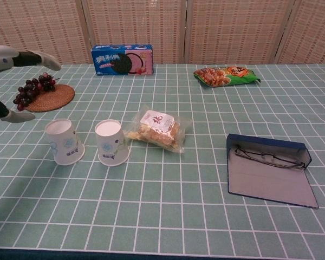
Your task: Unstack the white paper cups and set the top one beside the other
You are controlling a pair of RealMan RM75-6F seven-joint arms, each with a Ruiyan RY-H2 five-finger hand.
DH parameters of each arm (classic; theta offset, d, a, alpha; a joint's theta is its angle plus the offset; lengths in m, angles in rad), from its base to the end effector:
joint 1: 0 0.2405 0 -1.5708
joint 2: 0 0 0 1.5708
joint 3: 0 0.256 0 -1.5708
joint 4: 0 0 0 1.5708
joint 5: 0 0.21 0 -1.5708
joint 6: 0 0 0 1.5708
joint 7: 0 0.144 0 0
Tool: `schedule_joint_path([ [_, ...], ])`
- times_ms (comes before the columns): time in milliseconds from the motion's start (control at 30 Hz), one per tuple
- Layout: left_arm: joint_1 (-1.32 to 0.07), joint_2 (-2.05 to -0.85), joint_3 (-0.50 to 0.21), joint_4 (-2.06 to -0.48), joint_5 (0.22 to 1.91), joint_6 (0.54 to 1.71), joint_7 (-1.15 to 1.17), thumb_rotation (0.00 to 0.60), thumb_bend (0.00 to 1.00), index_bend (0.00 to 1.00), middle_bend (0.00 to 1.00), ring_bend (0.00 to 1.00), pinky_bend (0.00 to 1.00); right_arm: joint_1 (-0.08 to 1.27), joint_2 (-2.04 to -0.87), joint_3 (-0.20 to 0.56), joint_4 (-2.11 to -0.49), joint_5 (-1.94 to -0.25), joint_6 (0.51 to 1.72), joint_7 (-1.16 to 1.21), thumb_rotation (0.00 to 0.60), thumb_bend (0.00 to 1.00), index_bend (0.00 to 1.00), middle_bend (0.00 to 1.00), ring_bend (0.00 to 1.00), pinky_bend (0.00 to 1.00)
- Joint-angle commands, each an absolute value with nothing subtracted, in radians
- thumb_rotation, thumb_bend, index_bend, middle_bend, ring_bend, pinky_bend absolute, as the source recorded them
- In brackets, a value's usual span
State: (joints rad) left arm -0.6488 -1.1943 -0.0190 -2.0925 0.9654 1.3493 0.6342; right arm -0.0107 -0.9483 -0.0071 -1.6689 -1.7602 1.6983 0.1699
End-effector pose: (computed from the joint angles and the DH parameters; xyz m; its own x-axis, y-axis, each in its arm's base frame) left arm -0.1516 0.2658 0.0860 0.4984 0.2070 0.8419 0.8631 -0.2104 -0.4592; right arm -0.2827 -0.1359 0.2096 0.3266 0.0810 0.9417 -0.9214 -0.1950 0.3363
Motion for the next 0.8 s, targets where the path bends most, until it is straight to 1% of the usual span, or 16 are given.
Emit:
schedule_joint_path([
  [33, -0.490, -1.122, 0.103, -2.172, 1.202, 1.527, 0.626, 0.600, 0.29, 0.02, 0.00, 0.00, 0.00, -0.009, -0.957, -0.014, -1.674, -1.771, 1.686, 0.141, 0.600, 0.34, 0.05, 0.00, 0.00, 0.00],
  [100, -0.418, -1.102, 0.154, -2.157, 1.306, 1.600, 0.581, 0.600, 0.30, 0.00, 0.00, 0.00, 0.00, -0.009, -0.965, -0.018, -1.678, -1.778, 1.680, 0.115, 0.600, 0.34, 0.05, 0.00, 0.00, 0.00],
  [167, -0.335, -1.084, 0.204, -2.110, 1.415, 1.683, 0.512, 0.600, 0.30, 0.00, 0.00, 0.00, 0.00, -0.010, -0.976, -0.021, -1.684, -1.782, 1.674, 0.083, 0.600, 0.34, 0.05, 0.00, 0.00, 0.00],
  [233, -0.258, -1.077, 0.236, -2.039, 1.494, 1.763, 0.442, 0.600, 0.29, 0.00, 0.00, 0.00, 0.00, -0.012, -0.991, -0.022, -1.692, -1.776, 1.664, 0.045, 0.600, 0.34, 0.05, 0.00, 0.00, 0.00],
  [300, -0.200, -1.082, 0.246, -1.972, 1.529, 1.823, 0.382, 0.600, 0.29, 0.00, 0.00, 0.00, 0.00, -0.014, -1.006, -0.024, -1.704, -1.769, 1.652, 0.012, 0.600, 0.34, 0.05, 0.00, 0.00, 0.00],
  [367, -0.146, -1.094, 0.248, -1.891, 1.550, 1.869, 0.301, 0.600, 0.29, 0.00, 0.00, 0.00, 0.00, -0.016, -1.023, -0.029, -1.714, -1.763, 1.636, -0.029, 0.600, 0.34, 0.05, 0.00, 0.00, 0.00],
  [533, -0.052, -1.133, 0.227, -1.703, 1.552, 1.925, 0.121, 0.600, 0.30, 0.00, 0.00, 0.00, 0.00, -0.020, -1.067, -0.035, -1.727, -1.755, 1.608, -0.125, 0.600, 0.34, 0.05, 0.00, 0.00, 0.00],
  [667, -0.007, -1.161, 0.206, -1.608, 1.545, 1.933, 0.055, 0.600, 0.30, 0.00, 0.00, 0.00, 0.00, -0.025, -1.085, -0.031, -1.730, -1.741, 1.605, -0.165, 0.600, 0.34, 0.05, 0.00, 0.00, 0.00],
  [800, 0.018, -1.167, 0.178, -1.563, 1.524, 1.916, 0.004, 0.600, 0.30, 0.00, 0.00, 0.00, 0.00, -0.027, -1.092, -0.027, -1.731, -1.730, 1.601, -0.183, 0.600, 0.34, 0.05, 0.00, 0.00, 0.00],
])
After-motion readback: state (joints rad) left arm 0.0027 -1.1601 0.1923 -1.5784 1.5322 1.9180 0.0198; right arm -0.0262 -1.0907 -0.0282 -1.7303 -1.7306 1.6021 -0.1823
